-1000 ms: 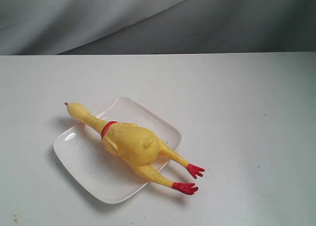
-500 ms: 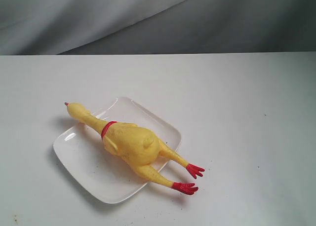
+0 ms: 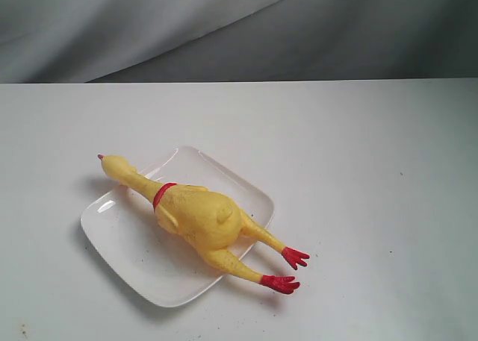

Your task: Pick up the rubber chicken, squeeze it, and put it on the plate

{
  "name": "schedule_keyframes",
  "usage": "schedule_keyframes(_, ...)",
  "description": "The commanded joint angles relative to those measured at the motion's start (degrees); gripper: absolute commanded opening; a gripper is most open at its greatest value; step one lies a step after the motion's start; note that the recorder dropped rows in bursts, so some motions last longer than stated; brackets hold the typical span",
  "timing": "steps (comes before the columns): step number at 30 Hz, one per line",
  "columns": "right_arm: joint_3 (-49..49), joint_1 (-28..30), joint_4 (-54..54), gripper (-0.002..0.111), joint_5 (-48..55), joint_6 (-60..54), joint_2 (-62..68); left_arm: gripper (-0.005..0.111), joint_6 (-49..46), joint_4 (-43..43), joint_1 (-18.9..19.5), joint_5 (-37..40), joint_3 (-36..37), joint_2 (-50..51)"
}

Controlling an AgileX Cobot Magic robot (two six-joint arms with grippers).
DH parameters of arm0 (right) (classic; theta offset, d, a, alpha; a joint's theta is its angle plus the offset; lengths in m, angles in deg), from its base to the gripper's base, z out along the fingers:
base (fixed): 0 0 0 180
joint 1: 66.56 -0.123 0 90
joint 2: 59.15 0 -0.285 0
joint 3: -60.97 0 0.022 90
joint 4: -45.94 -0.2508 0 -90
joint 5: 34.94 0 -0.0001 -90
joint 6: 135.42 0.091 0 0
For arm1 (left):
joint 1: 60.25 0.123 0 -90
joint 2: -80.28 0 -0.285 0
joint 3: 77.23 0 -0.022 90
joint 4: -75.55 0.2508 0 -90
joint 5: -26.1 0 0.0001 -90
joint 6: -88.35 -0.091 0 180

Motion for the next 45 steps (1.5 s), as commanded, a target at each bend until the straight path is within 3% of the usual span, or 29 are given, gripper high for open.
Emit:
schedule_keyframes(1,0.2,0.3,0.4,0.000,0.0,0.3,-0.2,0.000,0.2,-0.5,-0.2,0.6,0.3,-0.2)
schedule_keyframes(25,0.2,0.3,0.4,0.000,0.0,0.4,-0.2,0.000,-0.1,-0.3,0.2,0.6,0.3,-0.2)
schedule_keyframes(29,0.2,0.3,0.4,0.000,0.0,0.4,-0.2,0.000,-13.0,0.0,8.1,2.8,0.3,-2.9)
schedule_keyframes(35,0.2,0.3,0.4,0.000,-0.1,0.3,-0.2,0.000,-14.9,0.0,18.7,3.5,0.3,-8.2)
schedule_keyframes(42,0.2,0.3,0.4,0.000,-0.2,0.3,-0.2,0.000,-14.0,0.0,24.8,3.6,-0.6,-8.2)
schedule_keyframes(45,0.2,0.3,0.4,0.000,-0.2,0.3,-0.2,0.000,-4.0,0.0,24.8,3.6,-0.6,-8.2)
